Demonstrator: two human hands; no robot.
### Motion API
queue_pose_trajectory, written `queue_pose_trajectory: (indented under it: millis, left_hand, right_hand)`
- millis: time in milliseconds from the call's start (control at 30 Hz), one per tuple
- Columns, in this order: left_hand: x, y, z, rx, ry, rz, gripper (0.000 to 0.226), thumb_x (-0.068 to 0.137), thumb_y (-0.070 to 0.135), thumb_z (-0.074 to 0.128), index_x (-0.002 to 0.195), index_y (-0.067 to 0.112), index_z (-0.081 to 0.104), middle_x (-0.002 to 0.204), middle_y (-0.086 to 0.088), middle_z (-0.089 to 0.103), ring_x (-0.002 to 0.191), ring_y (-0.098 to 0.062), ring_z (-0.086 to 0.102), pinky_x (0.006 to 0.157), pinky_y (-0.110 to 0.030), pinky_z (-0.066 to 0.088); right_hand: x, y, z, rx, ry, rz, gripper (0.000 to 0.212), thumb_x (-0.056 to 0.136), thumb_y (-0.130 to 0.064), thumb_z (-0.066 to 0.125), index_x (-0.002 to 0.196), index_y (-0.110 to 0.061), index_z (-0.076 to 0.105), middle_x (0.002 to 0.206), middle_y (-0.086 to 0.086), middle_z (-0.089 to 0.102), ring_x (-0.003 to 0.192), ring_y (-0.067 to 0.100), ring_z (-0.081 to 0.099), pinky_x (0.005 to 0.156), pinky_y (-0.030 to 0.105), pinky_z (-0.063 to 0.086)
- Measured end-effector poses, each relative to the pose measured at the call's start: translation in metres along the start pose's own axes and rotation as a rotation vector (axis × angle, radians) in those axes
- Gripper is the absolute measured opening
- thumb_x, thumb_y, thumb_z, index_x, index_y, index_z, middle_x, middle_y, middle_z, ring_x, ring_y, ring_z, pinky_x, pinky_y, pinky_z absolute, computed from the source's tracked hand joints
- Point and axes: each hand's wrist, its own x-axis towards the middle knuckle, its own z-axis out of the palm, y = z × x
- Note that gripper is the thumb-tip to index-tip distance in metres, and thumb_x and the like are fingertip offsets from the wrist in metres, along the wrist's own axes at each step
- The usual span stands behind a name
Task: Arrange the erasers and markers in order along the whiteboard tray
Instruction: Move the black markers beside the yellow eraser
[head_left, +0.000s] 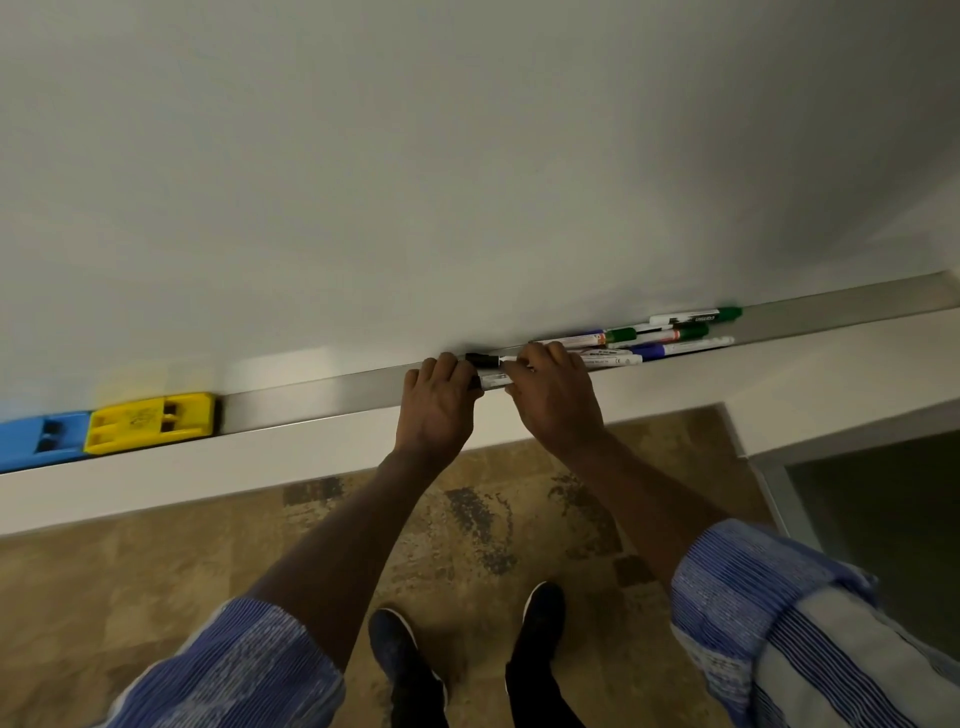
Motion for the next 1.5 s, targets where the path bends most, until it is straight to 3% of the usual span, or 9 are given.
queue_pose_trajectory:
  millis: [200,400,500,633,833,1000,1133,1267,1500]
  left_hand:
    - [0.005,-0.010,-0.013,-0.102,0.026,0.029,0.023,0.095,0.033,0.052,0.107,0.016,0.063,0.101,-0.004,0.059,0.087,-0.027,0.054,0.072,-0.040,0.045]
    - [0.002,-0.017,-0.014,-0.279,0.062,-0.097,0.034,0.099,0.036,0.055,0.124,0.014,0.058,0.114,-0.005,0.064,0.099,-0.023,0.058,0.079,-0.037,0.049]
    - [0.003,-0.016,-0.010,-0.214,0.033,-0.058,0.031,0.101,0.031,0.047,0.121,0.013,0.061,0.112,-0.007,0.065,0.095,-0.028,0.060,0.077,-0.040,0.051]
    - [0.014,-0.004,-0.003,-0.047,-0.011,0.068,0.026,0.097,0.019,0.055,0.121,0.012,0.064,0.115,-0.008,0.066,0.096,-0.031,0.060,0.077,-0.040,0.051]
    - [0.027,0.011,0.008,0.065,-0.023,0.097,0.010,0.090,0.017,0.067,0.098,0.011,0.070,0.097,-0.010,0.061,0.086,-0.032,0.057,0.068,-0.038,0.049]
    - [0.031,0.009,0.004,0.107,-0.063,0.134,0.009,0.087,0.019,0.072,0.092,0.012,0.070,0.093,-0.009,0.061,0.085,-0.031,0.056,0.068,-0.037,0.047]
    - [0.028,0.000,-0.002,0.125,-0.067,0.156,0.007,0.088,0.018,0.071,0.090,0.012,0.068,0.092,-0.008,0.061,0.084,-0.030,0.056,0.067,-0.038,0.045]
    - [0.020,-0.011,-0.005,0.122,-0.063,0.151,0.004,0.090,0.016,0.067,0.090,0.012,0.067,0.091,-0.008,0.060,0.082,-0.030,0.055,0.066,-0.038,0.043]
    - [0.005,-0.031,-0.012,0.151,-0.058,0.122,0.006,0.087,0.009,0.067,0.090,0.013,0.065,0.092,-0.006,0.060,0.079,-0.030,0.055,0.064,-0.039,0.044]
  right_hand:
    - [0.007,0.000,-0.004,0.090,-0.012,0.034,0.021,0.086,-0.019,0.071,0.106,-0.014,0.071,0.099,0.007,0.065,0.093,0.028,0.057,0.075,0.038,0.047]
    - [0.011,0.006,-0.014,0.279,0.067,0.157,0.022,0.090,-0.015,0.065,0.110,-0.008,0.068,0.102,0.011,0.063,0.095,0.027,0.057,0.074,0.032,0.052]
    - [0.009,0.008,-0.015,0.369,0.116,0.205,0.020,0.096,-0.017,0.059,0.112,-0.006,0.065,0.104,0.010,0.062,0.093,0.022,0.058,0.074,0.023,0.049]
    - [0.007,0.011,-0.010,0.511,0.173,0.318,0.021,0.100,-0.018,0.056,0.115,-0.004,0.060,0.104,0.010,0.062,0.089,0.019,0.059,0.073,0.025,0.053]
    - [0.008,0.011,-0.015,0.704,0.286,0.564,0.020,0.099,-0.016,0.059,0.114,-0.003,0.061,0.105,0.009,0.068,0.093,0.009,0.060,0.076,0.000,0.043]
    - [0.010,0.016,-0.013,0.784,0.295,0.711,0.022,0.100,-0.022,0.058,0.117,-0.010,0.062,0.103,0.001,0.068,0.095,0.015,0.066,0.078,0.023,0.056]
    - [0.012,0.019,-0.013,0.805,0.283,0.744,0.021,0.099,-0.022,0.058,0.116,-0.011,0.063,0.099,-0.004,0.066,0.094,0.014,0.066,0.075,0.019,0.054]
    - [0.013,0.018,-0.013,0.881,0.267,0.827,0.021,0.100,-0.022,0.057,0.117,-0.011,0.064,0.102,-0.002,0.067,0.094,0.014,0.066,0.080,0.030,0.058]
    - [0.018,0.017,-0.014,1.394,0.344,1.032,0.016,0.096,-0.020,0.055,0.108,-0.013,0.063,0.112,0.016,0.069,0.106,0.030,0.068,0.081,0.040,0.060]
